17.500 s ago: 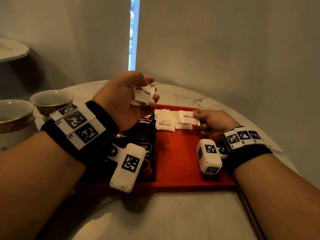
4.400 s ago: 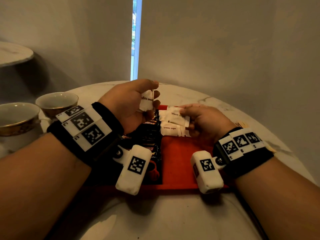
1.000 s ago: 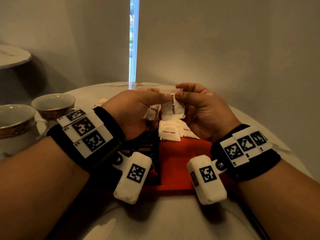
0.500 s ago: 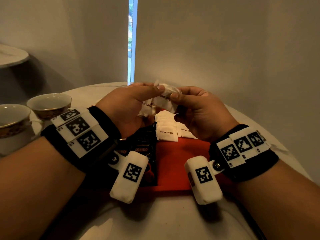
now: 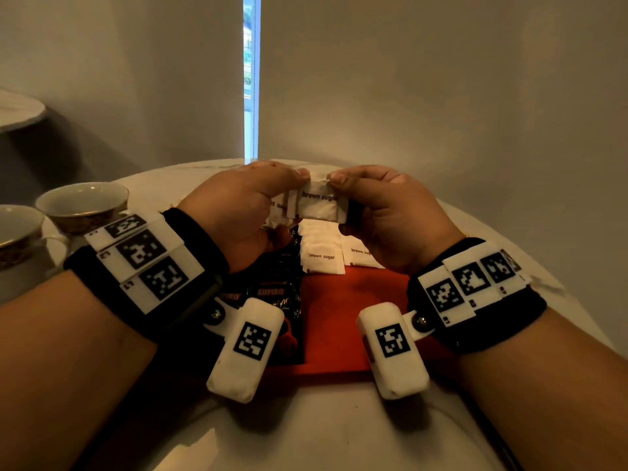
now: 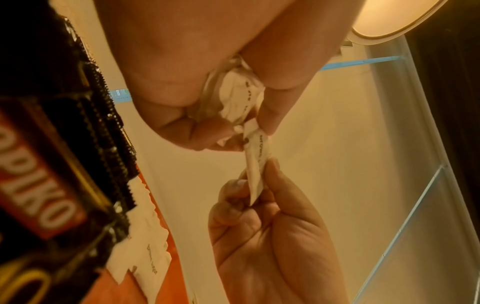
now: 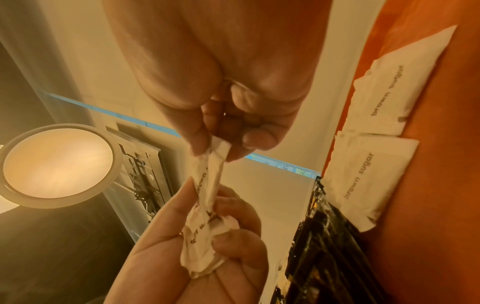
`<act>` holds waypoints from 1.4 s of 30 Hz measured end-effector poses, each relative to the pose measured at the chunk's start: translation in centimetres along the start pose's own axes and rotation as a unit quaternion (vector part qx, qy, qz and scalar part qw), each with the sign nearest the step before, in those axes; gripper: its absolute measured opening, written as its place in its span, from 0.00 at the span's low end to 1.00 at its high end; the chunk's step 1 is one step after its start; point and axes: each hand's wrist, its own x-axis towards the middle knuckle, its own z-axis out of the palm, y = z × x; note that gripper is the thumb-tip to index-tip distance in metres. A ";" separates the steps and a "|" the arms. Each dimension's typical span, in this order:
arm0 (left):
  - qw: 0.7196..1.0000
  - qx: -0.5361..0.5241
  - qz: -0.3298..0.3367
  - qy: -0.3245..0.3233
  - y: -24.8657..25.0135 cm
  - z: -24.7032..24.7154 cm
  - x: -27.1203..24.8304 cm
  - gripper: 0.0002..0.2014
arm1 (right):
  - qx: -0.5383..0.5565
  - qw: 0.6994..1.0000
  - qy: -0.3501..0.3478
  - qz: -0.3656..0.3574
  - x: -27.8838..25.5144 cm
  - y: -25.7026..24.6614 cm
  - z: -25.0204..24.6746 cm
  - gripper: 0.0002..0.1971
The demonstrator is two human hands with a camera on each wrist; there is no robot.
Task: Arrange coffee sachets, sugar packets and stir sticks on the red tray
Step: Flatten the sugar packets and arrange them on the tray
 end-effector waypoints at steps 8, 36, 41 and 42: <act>0.999 0.031 0.022 0.003 -0.2 0.1 -0.1 0.09 | -0.041 0.999 -0.018 0.009 0.0 0.1 0.1 0.04; 0.999 -0.029 -0.026 0.027 0.5 -0.3 -0.3 0.09 | -0.177 0.939 0.025 0.293 2.3 2.8 -8.4 0.10; 0.999 -0.034 -0.027 0.025 0.7 -0.3 -0.3 0.09 | -0.195 0.938 0.025 0.287 2.3 2.9 -8.4 0.10; 0.999 -0.037 -0.030 0.023 0.7 -0.4 -0.3 0.09 | -0.206 0.936 0.023 0.286 2.4 2.8 -8.4 0.10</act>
